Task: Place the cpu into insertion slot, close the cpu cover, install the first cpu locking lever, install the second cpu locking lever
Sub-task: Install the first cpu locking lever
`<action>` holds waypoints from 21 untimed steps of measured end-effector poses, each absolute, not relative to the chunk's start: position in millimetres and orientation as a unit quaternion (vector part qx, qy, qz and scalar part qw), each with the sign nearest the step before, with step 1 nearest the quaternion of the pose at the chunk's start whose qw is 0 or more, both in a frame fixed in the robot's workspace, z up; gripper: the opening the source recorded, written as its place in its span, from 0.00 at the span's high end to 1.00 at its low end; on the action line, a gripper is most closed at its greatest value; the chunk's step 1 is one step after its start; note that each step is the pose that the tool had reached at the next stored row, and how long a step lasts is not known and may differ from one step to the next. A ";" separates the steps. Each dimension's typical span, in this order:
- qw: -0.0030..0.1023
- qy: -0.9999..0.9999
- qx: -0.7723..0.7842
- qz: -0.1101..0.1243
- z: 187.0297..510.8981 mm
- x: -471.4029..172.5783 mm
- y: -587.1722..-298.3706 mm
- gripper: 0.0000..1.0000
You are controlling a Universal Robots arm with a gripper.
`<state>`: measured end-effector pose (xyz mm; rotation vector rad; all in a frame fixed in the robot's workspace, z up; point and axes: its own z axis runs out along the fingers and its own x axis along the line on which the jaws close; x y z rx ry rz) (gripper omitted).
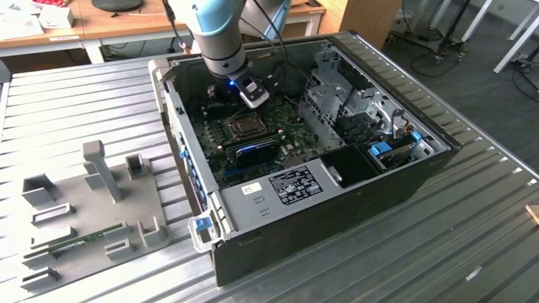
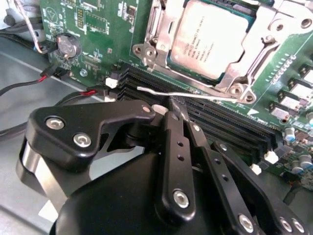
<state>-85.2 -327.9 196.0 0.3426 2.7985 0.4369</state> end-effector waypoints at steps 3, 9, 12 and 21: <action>0.144 0.971 0.119 0.152 202.3 -85.1 -327.8 0.89; 0.144 0.971 0.119 0.152 207.4 -85.1 -327.7 0.89; 0.144 0.971 0.119 0.152 207.5 -85.5 -327.3 0.89; 0.144 0.971 0.119 0.152 207.2 -90.5 -326.5 0.89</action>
